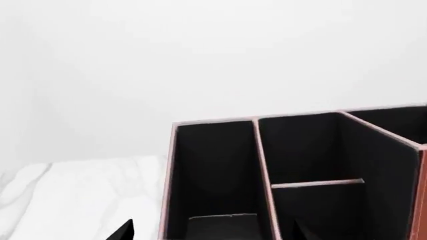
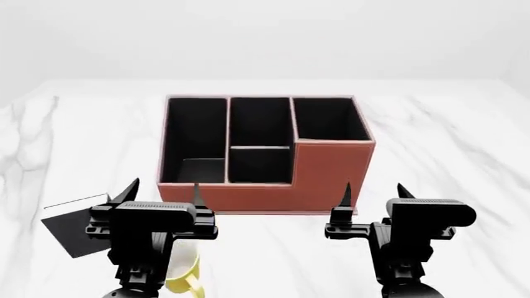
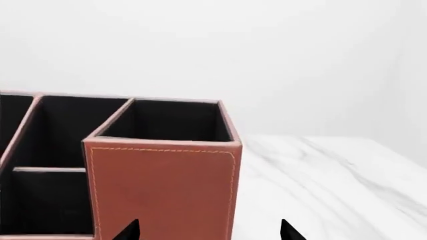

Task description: Pick up the yellow and white mug and place it to the right of the caddy.

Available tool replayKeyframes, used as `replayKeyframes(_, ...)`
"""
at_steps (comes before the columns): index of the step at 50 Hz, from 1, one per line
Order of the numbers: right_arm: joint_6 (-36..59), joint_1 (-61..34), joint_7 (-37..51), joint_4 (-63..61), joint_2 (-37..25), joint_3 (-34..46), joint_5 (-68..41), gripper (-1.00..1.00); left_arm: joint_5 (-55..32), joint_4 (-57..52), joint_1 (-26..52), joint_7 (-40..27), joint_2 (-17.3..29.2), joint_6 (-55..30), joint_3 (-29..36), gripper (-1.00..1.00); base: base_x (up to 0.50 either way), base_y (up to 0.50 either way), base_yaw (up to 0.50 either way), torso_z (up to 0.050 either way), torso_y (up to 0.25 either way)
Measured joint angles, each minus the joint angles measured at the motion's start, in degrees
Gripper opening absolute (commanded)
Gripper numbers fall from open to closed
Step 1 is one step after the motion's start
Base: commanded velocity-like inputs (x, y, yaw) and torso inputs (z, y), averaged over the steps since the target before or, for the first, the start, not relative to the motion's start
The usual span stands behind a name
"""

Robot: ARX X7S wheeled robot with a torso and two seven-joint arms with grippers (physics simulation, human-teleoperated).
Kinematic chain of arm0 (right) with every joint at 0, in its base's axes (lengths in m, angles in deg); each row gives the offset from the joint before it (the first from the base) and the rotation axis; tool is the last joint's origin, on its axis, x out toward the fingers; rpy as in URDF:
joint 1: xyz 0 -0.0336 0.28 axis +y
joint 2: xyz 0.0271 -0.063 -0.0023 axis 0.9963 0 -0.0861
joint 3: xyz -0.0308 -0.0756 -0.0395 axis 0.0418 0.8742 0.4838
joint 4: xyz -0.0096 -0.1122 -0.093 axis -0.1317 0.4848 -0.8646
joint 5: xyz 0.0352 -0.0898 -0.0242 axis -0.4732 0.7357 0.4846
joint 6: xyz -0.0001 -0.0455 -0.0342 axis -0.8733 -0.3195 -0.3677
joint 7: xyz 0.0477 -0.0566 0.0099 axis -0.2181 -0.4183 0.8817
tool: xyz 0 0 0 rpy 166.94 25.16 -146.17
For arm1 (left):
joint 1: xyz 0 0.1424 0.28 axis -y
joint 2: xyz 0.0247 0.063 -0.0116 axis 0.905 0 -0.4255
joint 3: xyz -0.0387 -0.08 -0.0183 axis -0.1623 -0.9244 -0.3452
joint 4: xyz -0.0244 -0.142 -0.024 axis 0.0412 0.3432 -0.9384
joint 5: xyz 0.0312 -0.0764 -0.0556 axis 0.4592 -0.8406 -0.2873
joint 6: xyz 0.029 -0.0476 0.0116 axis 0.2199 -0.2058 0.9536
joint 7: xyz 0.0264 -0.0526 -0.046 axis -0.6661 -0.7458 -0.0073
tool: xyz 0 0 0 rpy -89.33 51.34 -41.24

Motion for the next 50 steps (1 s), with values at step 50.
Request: replayKeyframes(50, 4.3, -0.1, -9.8, 1.5, -2.6, 17.2, -3.4, 1.00, -1.5, -3.4, 0.2, -4.6, 1.6, -1.8, -1.7, 1.00, 0.02, 0.00, 0.00, 0.000, 0.000)
